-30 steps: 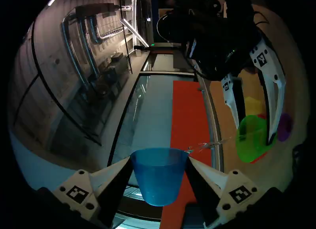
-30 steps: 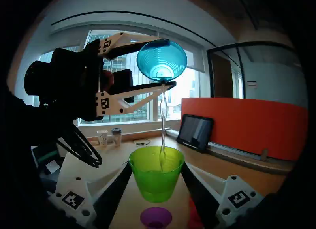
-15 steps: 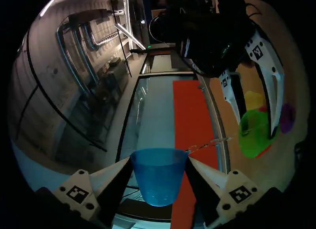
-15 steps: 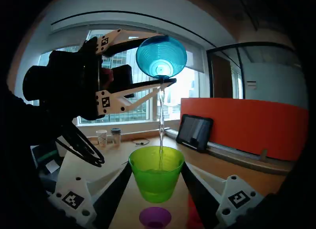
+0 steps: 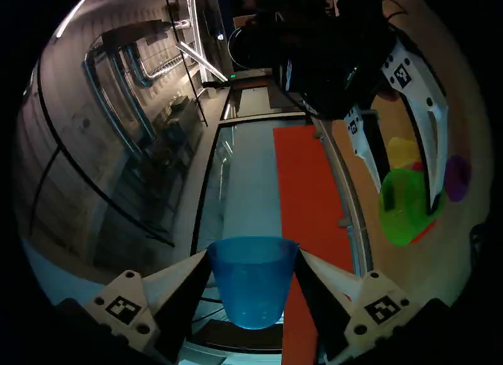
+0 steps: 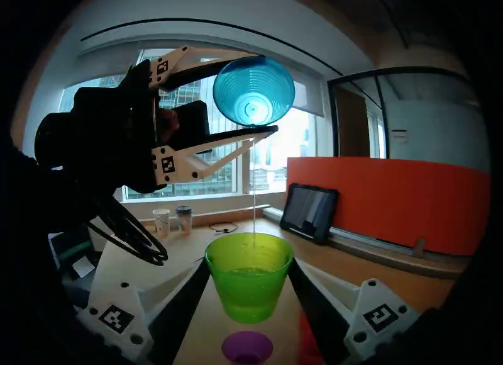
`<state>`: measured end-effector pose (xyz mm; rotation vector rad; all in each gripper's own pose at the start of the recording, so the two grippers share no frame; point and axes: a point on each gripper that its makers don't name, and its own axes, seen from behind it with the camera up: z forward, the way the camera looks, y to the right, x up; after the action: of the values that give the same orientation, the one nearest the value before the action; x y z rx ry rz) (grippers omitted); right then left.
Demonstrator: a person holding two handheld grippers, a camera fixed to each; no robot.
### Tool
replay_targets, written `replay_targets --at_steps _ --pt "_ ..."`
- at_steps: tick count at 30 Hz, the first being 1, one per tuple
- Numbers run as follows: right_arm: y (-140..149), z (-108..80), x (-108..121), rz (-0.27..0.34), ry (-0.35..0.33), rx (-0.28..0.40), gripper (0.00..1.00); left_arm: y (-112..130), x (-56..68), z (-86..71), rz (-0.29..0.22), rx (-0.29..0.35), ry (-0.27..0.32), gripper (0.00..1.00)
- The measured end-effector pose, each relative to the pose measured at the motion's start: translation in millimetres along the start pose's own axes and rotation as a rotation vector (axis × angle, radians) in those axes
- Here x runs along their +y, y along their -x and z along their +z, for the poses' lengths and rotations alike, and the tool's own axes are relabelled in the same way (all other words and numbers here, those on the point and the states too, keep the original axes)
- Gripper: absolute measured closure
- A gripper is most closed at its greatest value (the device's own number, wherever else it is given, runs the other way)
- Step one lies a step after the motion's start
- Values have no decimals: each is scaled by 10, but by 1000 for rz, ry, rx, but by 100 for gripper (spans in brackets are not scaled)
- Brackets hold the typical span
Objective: Pour water
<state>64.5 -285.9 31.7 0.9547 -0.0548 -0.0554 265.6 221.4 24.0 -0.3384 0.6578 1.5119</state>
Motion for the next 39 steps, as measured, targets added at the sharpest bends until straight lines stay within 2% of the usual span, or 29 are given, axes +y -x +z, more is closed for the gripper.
replay_targets --at_steps 12,27,33,36,39 --pt "-5 0 4 1 1 2 9 -2 13 9 4 1 4 13" --pt "-6 -8 18 9 6 11 9 95 -55 39 -83 -7 3 13" --pt "-14 -10 16 8 6 13 9 175 -13 36 -160 -30 14 13" --pt "-15 -14 17 9 7 15 9 214 -1 33 -227 -45 15 12" --pt "-12 -16 20 10 9 16 9 258 24 32 -322 -63 22 13"
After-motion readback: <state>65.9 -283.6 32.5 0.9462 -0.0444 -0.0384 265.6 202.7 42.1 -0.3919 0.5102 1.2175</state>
